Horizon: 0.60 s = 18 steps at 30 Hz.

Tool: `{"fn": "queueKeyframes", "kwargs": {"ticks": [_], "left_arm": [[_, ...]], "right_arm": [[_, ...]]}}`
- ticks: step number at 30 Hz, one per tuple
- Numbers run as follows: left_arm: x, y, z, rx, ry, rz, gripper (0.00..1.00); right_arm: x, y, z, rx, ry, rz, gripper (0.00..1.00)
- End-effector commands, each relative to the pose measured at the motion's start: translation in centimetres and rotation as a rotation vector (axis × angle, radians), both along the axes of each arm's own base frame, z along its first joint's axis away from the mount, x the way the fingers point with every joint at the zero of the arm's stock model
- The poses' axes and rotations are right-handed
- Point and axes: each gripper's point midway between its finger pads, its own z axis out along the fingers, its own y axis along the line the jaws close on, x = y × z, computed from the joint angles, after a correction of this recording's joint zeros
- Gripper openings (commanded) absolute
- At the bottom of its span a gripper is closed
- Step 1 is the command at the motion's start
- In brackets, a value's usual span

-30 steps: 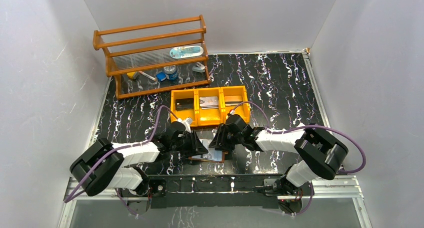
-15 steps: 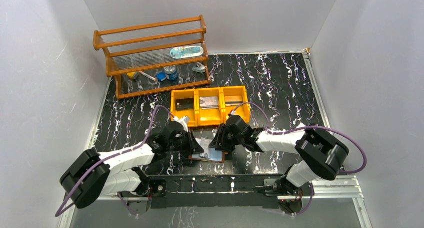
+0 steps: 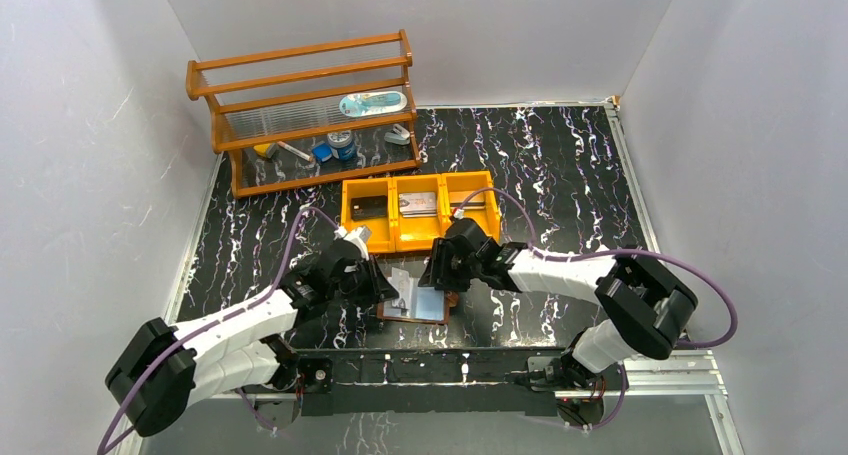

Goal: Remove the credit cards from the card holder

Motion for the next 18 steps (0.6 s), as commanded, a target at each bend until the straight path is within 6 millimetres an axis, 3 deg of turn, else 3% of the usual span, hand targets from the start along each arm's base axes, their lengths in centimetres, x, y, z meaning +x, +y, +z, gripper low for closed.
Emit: {"fn": "queueKeyframes", "kwargs": {"ticks": [1, 5, 9, 14, 18], "left_arm": [[1.1, 0.4, 2.4, 0.021, -0.07, 0.022, 0.0], [1.1, 1.3, 2.7, 0.051, -0.082, 0.043, 0.0], [1.2, 2.2, 2.9, 0.06, -0.078, 0.1, 0.0], [1.1, 3.1, 2.9, 0.072, -0.08, 0.142, 0.0], [0.9, 3.5, 3.1, 0.08, -0.085, 0.146, 0.0]], "right_arm": [[0.6, 1.6, 3.6, 0.089, -0.071, 0.065, 0.55], [0.1, 3.7, 5.6, 0.212, -0.073, 0.124, 0.53], [-0.4, 5.4, 5.6, 0.251, -0.042, 0.165, 0.52], [-0.6, 5.5, 2.9, 0.219, 0.015, 0.151, 0.51], [-0.6, 3.2, -0.6, 0.068, 0.07, 0.064, 0.52]]}}
